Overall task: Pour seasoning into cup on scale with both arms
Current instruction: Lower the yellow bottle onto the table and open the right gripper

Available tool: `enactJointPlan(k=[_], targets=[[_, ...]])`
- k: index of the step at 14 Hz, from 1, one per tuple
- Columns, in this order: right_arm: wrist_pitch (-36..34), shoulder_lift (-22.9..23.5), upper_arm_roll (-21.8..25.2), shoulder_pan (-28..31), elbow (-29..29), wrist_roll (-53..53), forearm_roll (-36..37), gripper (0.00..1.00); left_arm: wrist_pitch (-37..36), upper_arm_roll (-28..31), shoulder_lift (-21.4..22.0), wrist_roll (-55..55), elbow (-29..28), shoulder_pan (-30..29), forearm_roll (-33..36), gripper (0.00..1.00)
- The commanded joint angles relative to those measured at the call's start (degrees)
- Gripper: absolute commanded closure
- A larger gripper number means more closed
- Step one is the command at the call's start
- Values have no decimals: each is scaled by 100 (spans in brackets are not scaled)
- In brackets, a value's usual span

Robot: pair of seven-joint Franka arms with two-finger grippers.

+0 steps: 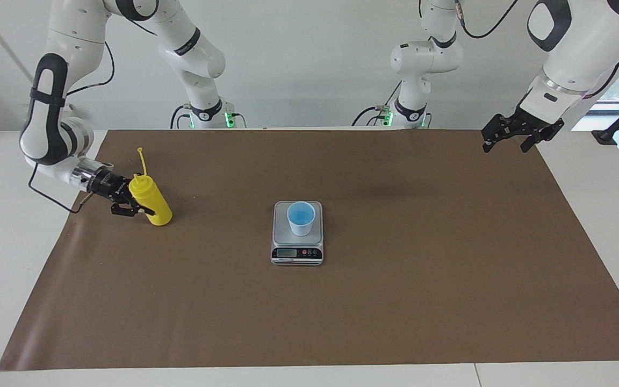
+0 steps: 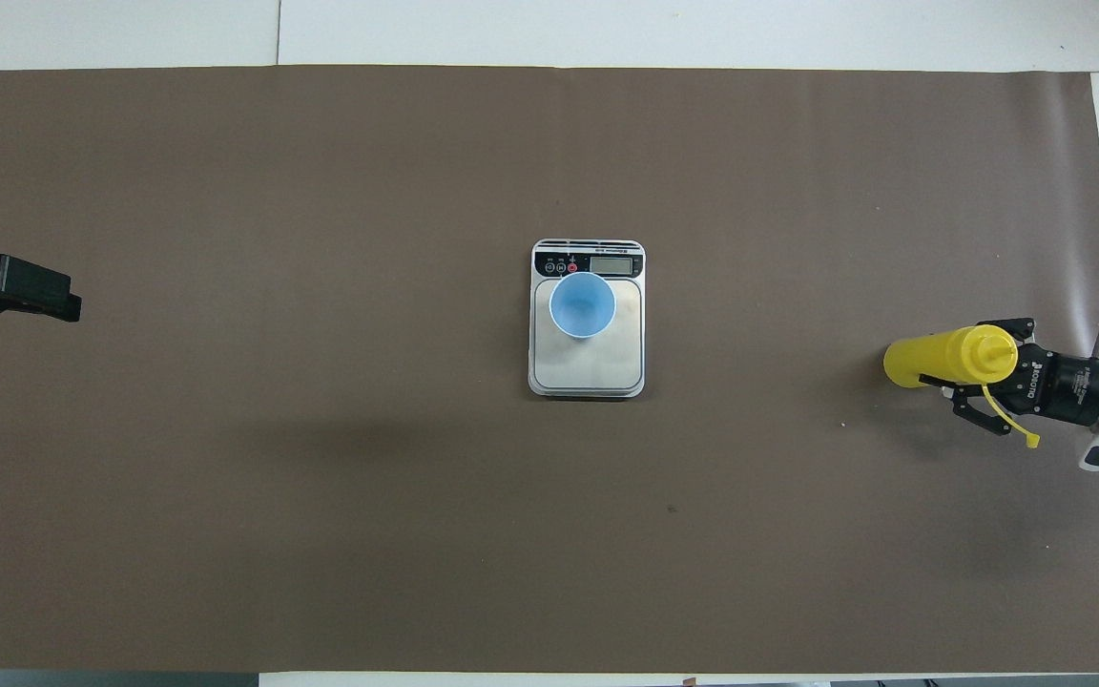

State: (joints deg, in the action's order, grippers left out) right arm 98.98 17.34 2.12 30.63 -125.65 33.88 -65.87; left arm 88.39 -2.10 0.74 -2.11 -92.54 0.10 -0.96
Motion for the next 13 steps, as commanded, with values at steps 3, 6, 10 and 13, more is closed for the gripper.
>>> enactJointPlan(k=[3,6,10,13], targets=[[-72,-38,-63,145,-12,-154,-137,0,-41,-28,84,-79,-71,-71,-54,0],[-125,-29,-46,215,110,-154,-40,0,-41,-28,84,-79,-71,-63,-54,0],[-668,146,-46,636,969,-145,889,0,-41,-28,84,-79,-71,-71,-54,0],[-1433,392,-45,918,2058,-136,1706,0,-41,-28,84,-79,-71,-71,-54,0]])
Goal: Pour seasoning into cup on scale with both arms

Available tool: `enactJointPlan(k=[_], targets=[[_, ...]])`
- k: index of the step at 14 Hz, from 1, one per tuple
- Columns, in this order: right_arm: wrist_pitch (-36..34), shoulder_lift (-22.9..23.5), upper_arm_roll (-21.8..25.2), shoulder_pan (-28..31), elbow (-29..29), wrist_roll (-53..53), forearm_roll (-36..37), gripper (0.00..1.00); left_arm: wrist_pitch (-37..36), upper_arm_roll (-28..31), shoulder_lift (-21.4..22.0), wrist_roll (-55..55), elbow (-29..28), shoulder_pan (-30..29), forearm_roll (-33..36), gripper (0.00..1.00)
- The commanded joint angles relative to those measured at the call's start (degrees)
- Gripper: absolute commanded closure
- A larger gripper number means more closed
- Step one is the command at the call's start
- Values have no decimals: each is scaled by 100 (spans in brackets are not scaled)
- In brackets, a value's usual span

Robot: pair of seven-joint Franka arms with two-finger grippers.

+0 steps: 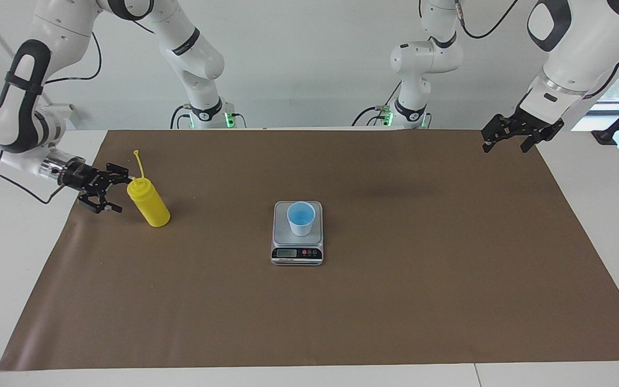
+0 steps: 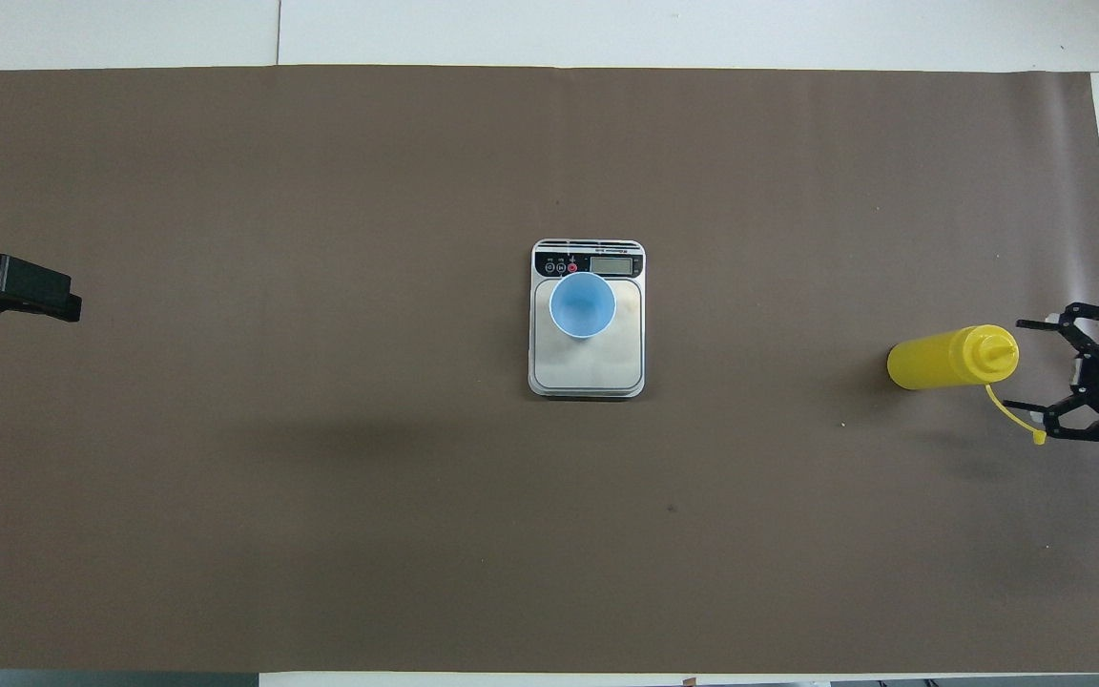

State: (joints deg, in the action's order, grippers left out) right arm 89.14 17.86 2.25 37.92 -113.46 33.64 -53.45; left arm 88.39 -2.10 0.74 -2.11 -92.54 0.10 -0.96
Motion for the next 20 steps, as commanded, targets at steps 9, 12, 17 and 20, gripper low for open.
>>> enactJointPlan(k=[9,12,17,20], targets=[[-1071,-257,-137,-1363,3152,617,2758,0,-41,-28,84,-79,-71,-63,-54,0],[-1118,-484,-154,-1971,3418,617,3058,0,-41,-28,84,-79,-71,-71,-54,0],[-1039,-1161,-198,-3114,3173,608,4377,0,-41,-28,84,-79,-71,-71,-54,0],[-793,-1180,-225,-3344,3163,443,4448,0,-41,-28,84,-79,-71,-63,-54,0]])
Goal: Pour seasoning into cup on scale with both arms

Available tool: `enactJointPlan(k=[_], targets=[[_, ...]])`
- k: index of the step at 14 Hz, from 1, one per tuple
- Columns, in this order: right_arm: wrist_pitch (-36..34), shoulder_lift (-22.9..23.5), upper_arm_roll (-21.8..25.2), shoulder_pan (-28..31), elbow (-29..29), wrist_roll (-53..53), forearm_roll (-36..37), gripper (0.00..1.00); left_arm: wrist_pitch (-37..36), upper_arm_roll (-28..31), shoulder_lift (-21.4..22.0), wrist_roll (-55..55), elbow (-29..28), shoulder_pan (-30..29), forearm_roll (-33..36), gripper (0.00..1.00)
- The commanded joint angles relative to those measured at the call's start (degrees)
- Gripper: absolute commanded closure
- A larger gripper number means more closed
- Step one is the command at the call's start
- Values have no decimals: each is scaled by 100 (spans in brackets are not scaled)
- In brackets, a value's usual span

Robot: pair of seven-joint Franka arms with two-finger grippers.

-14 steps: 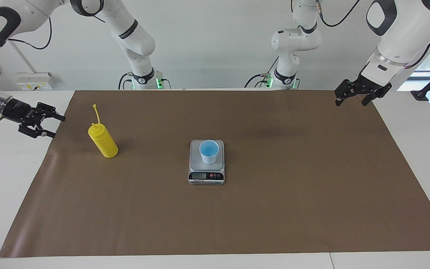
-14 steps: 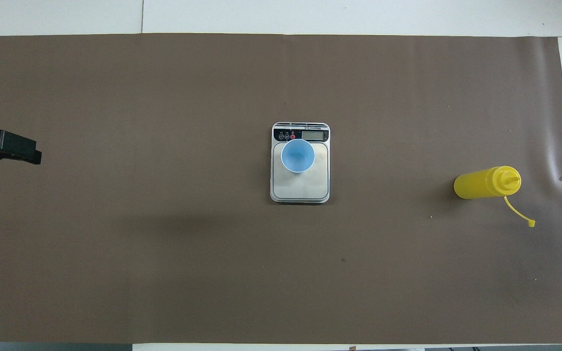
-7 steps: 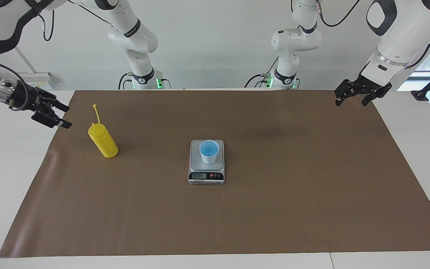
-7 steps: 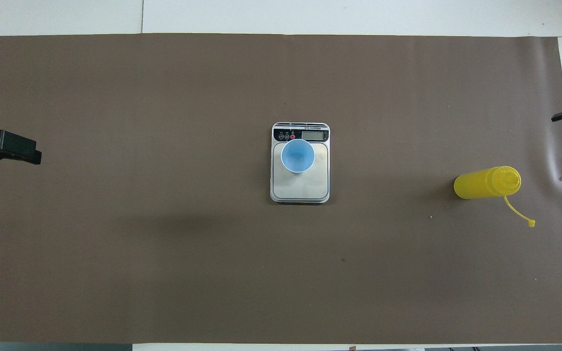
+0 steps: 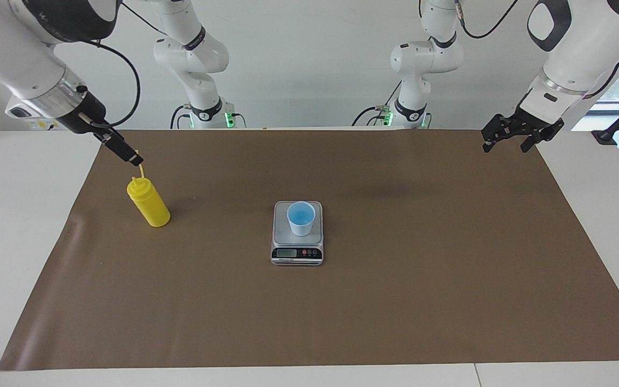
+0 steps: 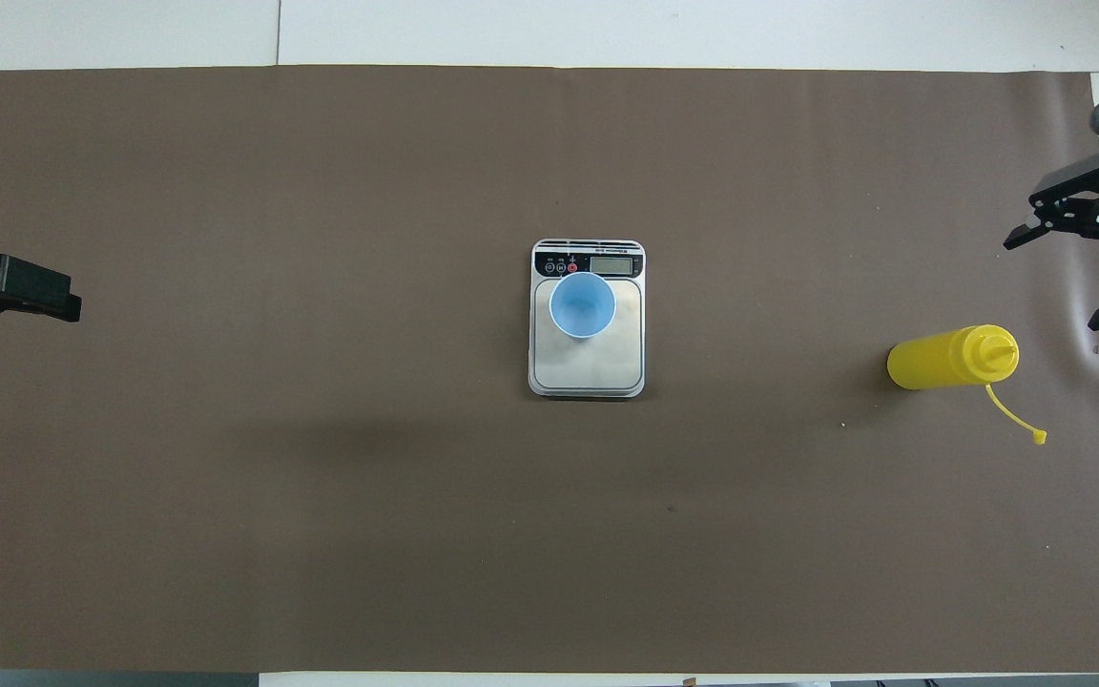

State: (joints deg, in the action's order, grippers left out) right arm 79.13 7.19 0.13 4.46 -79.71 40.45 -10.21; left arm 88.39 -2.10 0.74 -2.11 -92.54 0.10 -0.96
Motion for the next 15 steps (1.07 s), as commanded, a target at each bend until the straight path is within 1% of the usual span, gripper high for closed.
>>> enactJointPlan(k=[1,2,3,4,5,6,8,10,11,15], targets=[[182,-104,57,-119,-203,-631,212,0,-41,-28,84,-79,-71,-71,-54,0],[173,-130,75,-338,-194,-904,430,0,-41,-28,84,-79,-71,-71,-54,0],[208,-295,84,-453,-272,-1029,598,0,-41,-28,84,-79,-71,-71,-54,0],[217,-497,153,-585,-534,-1021,652,0,-41,-28,84,-79,-71,-63,-54,0],[252,-665,346,-804,-772,-1030,678,0,-41,-28,84,-79,-71,-62,-54,0],[252,-771,434,-876,-931,-1030,678,0,-41,-28,84,-79,-71,-62,-54,0],[392,-763,470,-877,-941,-1257,713,0,-41,-28,84,-79,-71,-63,-54,0],[568,-745,471,-841,-959,-2090,915,0,-41,-28,84,-79,-71,-71,-54,0],[630,-745,479,-815,-950,-2250,951,0,-41,-28,84,-79,-71,-63,-54,0],[701,-737,471,-780,-950,-2383,977,0,-41,-28,84,-79,-71,-71,-54,0]])
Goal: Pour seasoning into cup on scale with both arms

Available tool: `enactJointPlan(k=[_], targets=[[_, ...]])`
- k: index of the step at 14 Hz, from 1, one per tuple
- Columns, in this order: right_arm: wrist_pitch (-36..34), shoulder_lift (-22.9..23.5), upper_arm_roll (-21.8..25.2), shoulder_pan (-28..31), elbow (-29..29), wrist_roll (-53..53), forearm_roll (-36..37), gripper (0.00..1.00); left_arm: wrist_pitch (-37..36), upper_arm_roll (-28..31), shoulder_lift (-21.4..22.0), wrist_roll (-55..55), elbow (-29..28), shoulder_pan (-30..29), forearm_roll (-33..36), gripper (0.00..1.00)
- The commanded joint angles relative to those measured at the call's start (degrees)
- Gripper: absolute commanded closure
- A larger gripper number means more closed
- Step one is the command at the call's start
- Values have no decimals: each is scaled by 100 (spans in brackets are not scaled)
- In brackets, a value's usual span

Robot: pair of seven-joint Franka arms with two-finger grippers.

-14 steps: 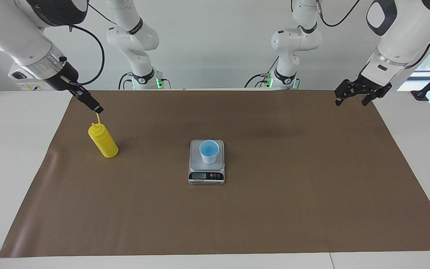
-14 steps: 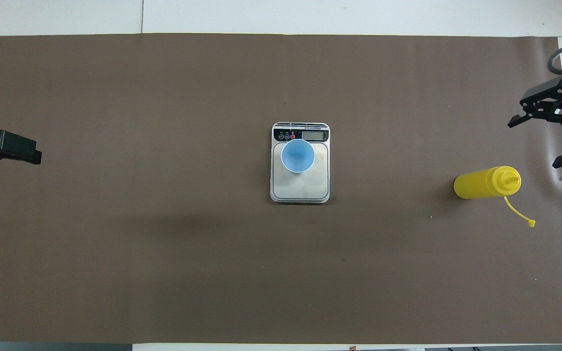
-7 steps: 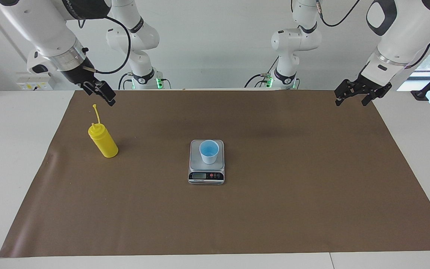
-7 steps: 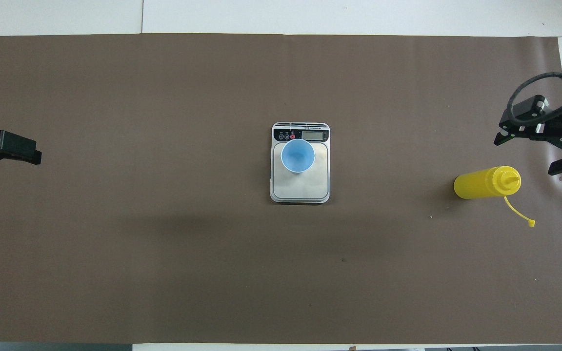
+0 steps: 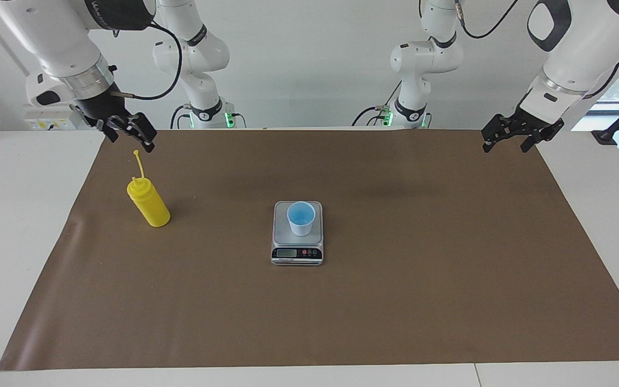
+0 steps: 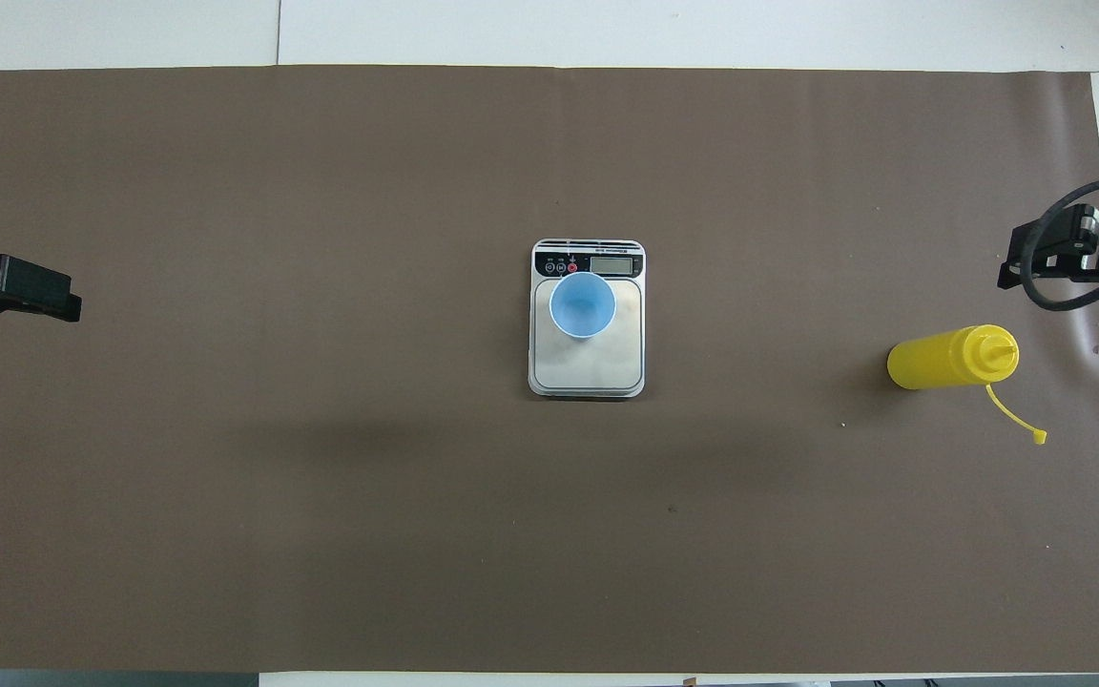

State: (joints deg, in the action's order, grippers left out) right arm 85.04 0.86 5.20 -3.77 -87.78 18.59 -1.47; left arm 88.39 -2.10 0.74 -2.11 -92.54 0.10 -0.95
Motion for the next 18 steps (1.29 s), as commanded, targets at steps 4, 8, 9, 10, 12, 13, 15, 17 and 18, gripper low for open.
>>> enactJointPlan(k=[4,8,9,10,12,13,15,17,18], targets=[[-57,-104,-98,43,-81,-94,156,0,-41,-28,84,-79,-71,-71,-54,0],[-83,-147,-98,43,-125,-206,76,0,-41,-28,84,-79,-71,-71,-54,0],[-232,-148,-89,43,-125,-520,76,0,-41,-28,84,-79,-71,-71,-54,0],[-268,-148,-80,43,-125,-784,76,0,-41,-28,84,-79,-71,-71,-54,0],[-303,-191,-2,43,-142,-1058,103,0,-41,-28,84,-79,-71,-71,-54,0],[-234,-235,86,51,-238,-1355,103,0,-41,-28,84,-79,-71,-63,-54,0],[-102,-244,174,87,-309,-1884,129,0,-41,-28,84,-79,-71,-62,-54,0],[-75,-279,192,113,-345,-1903,138,0,-41,-28,84,-79,-71,-63,-54,0],[-75,-279,192,113,-345,-1895,129,0,-41,-28,84,-79,-71,-71,-54,0]])
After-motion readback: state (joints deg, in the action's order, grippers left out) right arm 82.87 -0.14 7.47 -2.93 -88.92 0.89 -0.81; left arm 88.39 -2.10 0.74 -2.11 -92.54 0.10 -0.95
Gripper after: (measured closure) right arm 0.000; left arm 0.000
